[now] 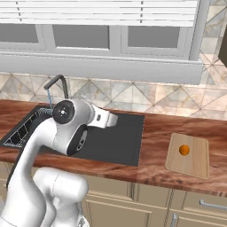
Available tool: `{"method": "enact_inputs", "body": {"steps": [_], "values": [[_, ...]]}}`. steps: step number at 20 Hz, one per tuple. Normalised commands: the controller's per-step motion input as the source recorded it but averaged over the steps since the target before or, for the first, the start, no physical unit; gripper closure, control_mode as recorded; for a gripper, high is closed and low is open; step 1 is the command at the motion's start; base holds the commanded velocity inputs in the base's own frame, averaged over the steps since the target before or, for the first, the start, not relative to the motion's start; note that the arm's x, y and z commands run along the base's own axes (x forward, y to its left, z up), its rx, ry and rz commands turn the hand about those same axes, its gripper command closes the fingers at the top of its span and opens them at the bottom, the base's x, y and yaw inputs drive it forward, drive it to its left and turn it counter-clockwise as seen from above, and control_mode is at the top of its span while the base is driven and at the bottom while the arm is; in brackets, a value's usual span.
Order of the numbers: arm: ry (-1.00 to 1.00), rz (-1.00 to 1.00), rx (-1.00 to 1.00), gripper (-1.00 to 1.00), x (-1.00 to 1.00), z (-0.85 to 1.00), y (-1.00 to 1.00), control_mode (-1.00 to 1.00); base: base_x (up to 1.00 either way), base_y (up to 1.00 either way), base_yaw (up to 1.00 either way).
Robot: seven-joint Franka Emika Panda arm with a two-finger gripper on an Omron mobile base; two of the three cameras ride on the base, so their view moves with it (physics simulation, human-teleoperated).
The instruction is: Pick the kiwi, tangerine from the sink and place them on the cutting board to airdry. Then turn off the sink faucet.
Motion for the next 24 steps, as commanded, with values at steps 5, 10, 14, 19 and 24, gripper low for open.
{"method": "enact_inputs", "body": {"steps": [5,10,14,19,24], "values": [[0.21,-0.17,-0.05,1.0,0.0,0.56,-0.7,-1.0,0.0,0.0,0.0],[0.27,-0.06,0.0,1.0,-0.01,0.35,-0.58,-1.0,0.0,0.0,0.0],[0.0,0.0,0.0,1.0,-0.02,-0.31,-0.37,-1.0,0.0,0.0,0.0],[0.0,0.0,-0.01,1.0,0.0,-0.5,-0.44,-1.0,0.0,0.0,0.0],[0.0,0.0,0.0,1.0,0.0,-0.43,-0.46,-1.0,0.0,0.0,0.0]]}}
